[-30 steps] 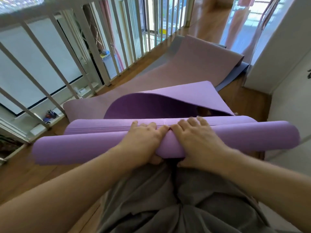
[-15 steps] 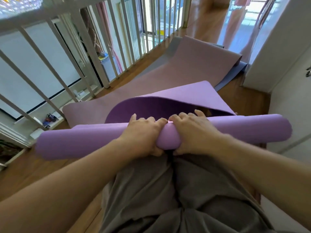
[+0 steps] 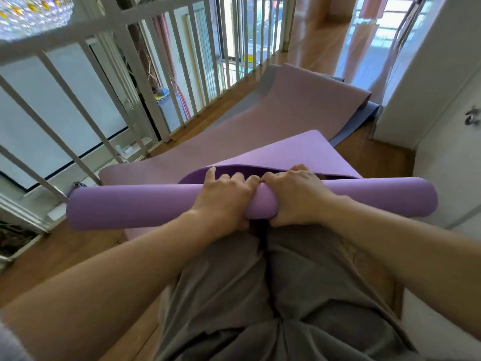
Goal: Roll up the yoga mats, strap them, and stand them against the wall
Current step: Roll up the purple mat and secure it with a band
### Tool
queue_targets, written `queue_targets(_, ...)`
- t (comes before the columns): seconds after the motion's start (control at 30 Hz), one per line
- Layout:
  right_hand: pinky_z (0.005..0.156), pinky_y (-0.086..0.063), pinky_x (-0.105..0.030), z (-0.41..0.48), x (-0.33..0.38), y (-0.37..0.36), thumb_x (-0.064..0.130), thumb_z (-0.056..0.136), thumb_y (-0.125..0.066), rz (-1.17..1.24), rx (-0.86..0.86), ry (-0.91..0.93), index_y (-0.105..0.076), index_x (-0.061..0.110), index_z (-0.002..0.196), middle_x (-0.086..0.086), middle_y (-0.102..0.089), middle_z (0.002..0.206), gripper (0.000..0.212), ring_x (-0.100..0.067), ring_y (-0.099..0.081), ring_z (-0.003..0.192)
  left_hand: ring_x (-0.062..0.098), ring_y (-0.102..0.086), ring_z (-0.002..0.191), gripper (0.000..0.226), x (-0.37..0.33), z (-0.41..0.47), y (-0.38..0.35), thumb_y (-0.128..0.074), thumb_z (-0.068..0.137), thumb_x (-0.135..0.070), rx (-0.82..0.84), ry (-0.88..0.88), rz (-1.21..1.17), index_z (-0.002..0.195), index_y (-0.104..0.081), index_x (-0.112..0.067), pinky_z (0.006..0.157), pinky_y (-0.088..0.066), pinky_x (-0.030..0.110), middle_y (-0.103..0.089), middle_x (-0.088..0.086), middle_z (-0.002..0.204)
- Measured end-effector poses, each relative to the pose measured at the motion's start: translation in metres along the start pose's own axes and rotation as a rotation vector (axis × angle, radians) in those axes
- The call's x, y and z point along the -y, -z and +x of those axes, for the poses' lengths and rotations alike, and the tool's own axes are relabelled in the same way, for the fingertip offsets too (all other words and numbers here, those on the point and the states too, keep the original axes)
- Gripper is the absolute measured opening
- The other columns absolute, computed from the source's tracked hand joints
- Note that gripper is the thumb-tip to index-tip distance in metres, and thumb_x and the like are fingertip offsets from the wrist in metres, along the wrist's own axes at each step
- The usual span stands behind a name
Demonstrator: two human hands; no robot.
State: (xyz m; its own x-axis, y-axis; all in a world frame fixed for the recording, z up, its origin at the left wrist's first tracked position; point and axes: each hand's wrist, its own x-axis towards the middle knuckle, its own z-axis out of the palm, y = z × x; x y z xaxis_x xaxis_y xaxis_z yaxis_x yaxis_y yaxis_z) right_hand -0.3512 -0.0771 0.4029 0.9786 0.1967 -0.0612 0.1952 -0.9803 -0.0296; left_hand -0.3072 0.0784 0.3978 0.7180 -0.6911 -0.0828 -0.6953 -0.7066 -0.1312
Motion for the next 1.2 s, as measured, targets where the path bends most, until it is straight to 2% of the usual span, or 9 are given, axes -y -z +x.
queue_targets(0.13, 0.096, -0.037, -0.037, -0.013, -0.001, 0.033, 0.058, 0.066, -0.068, -0.043, 0.013, 0.072, -0.052, 0.024, 0.108, 0.011, -0.058, 0.085, 0.057, -0.015, -0.054, 0.076, 0.025, -0.055, 0.112, 0.080, -0.005, -0.015, 0.038, -0.070, 0.075, -0.043, 0.014, -0.048, 0.068, 0.140, -0.029, -0.021, 0.111, -0.022, 0.050, -0.054, 0.003, 0.122)
queue_targets(0.33, 0.110, -0.027, -0.036, -0.069, 0.026, 0.011, 0.057, 0.063, -0.065, 0.001, 0.089, 0.127, -0.052, 0.028, 0.114, 0.013, -0.064, 0.102, 0.060, -0.011, -0.061, 0.094, 0.025, -0.052, 0.114, 0.092, -0.036, -0.070, 0.023, -0.066, 0.077, -0.047, 0.091, -0.176, 0.179, 0.146, -0.016, -0.014, 0.113, -0.016, 0.045, -0.048, 0.005, 0.130)
queue_targets(0.53, 0.114, -0.020, -0.038, -0.083, 0.029, -0.015, 0.060, 0.066, -0.065, 0.015, 0.113, 0.128, -0.045, 0.025, 0.130, 0.007, -0.058, 0.121, 0.076, -0.015, -0.056, 0.110, 0.026, -0.051, 0.112, 0.090, -0.041, -0.077, -0.006, -0.067, 0.073, -0.050, 0.102, -0.180, 0.076, 0.142, -0.021, -0.015, 0.101, -0.029, 0.037, -0.047, 0.006, 0.128)
queue_targets(0.67, 0.099, -0.042, -0.058, -0.087, 0.022, -0.031, 0.066, 0.043, -0.075, -0.185, -0.078, 0.123, -0.054, 0.013, 0.124, -0.004, -0.065, 0.100, 0.099, -0.025, -0.065, 0.083, 0.025, -0.055, 0.108, 0.091, -0.025, -0.060, -0.003, -0.071, 0.066, -0.058, 0.205, -0.236, -0.088, 0.137, -0.031, -0.018, 0.093, -0.041, 0.036, -0.054, 0.003, 0.125)
queue_targets(0.73, 0.098, -0.044, -0.057, -0.083, 0.022, -0.036, 0.057, 0.043, -0.080, -0.148, -0.093, 0.107, -0.055, 0.013, 0.119, -0.004, -0.065, 0.096, 0.091, -0.027, -0.066, 0.082, 0.024, -0.054, 0.110, 0.089, -0.017, -0.051, -0.001, -0.075, 0.064, -0.060, 0.330, -0.240, -0.201, 0.132, -0.035, -0.021, 0.093, -0.043, 0.037, -0.055, 0.001, 0.126)
queue_targets(0.8, 0.108, -0.032, -0.048, -0.071, 0.023, -0.028, 0.052, 0.058, -0.074, -0.112, 0.042, 0.071, -0.047, 0.019, 0.127, -0.001, -0.062, 0.111, 0.081, -0.025, -0.062, 0.099, 0.023, -0.053, 0.113, 0.084, -0.009, -0.043, 0.002, -0.076, 0.064, -0.061, 0.399, -0.204, -0.297, 0.129, -0.038, -0.024, 0.094, -0.043, 0.037, -0.054, -0.002, 0.127)
queue_targets(0.97, 0.089, -0.045, -0.036, -0.035, 0.008, -0.008, 0.060, 0.054, -0.077, 0.088, 0.268, 0.050, -0.049, 0.027, 0.115, 0.007, -0.064, 0.106, 0.075, -0.018, -0.059, 0.093, 0.029, -0.045, 0.123, 0.103, -0.027, -0.050, -0.005, -0.065, 0.074, -0.062, 0.142, -0.135, 0.146, 0.148, -0.012, -0.015, 0.112, -0.016, 0.058, -0.037, 0.008, 0.140)
queue_targets(1.03, 0.086, -0.047, -0.035, -0.026, 0.005, -0.004, 0.060, 0.053, -0.081, 0.119, 0.343, 0.059, -0.050, 0.027, 0.117, 0.006, -0.063, 0.110, 0.078, -0.018, -0.058, 0.095, 0.028, -0.048, 0.120, 0.102, -0.031, -0.050, -0.010, -0.070, 0.073, -0.053, 0.104, -0.104, 0.129, 0.148, -0.012, -0.015, 0.112, -0.022, 0.051, -0.040, 0.008, 0.138)
queue_targets(1.2, 0.108, -0.030, -0.042, -0.042, 0.013, -0.017, 0.066, 0.062, -0.069, -0.068, 0.062, 0.061, -0.043, 0.024, 0.131, 0.004, -0.053, 0.124, 0.086, -0.021, -0.050, 0.113, 0.023, -0.053, 0.111, 0.090, -0.009, -0.028, -0.004, -0.075, 0.066, -0.055, 0.164, -0.165, -0.142, 0.138, -0.033, -0.019, 0.094, -0.041, 0.036, -0.052, 0.002, 0.127)
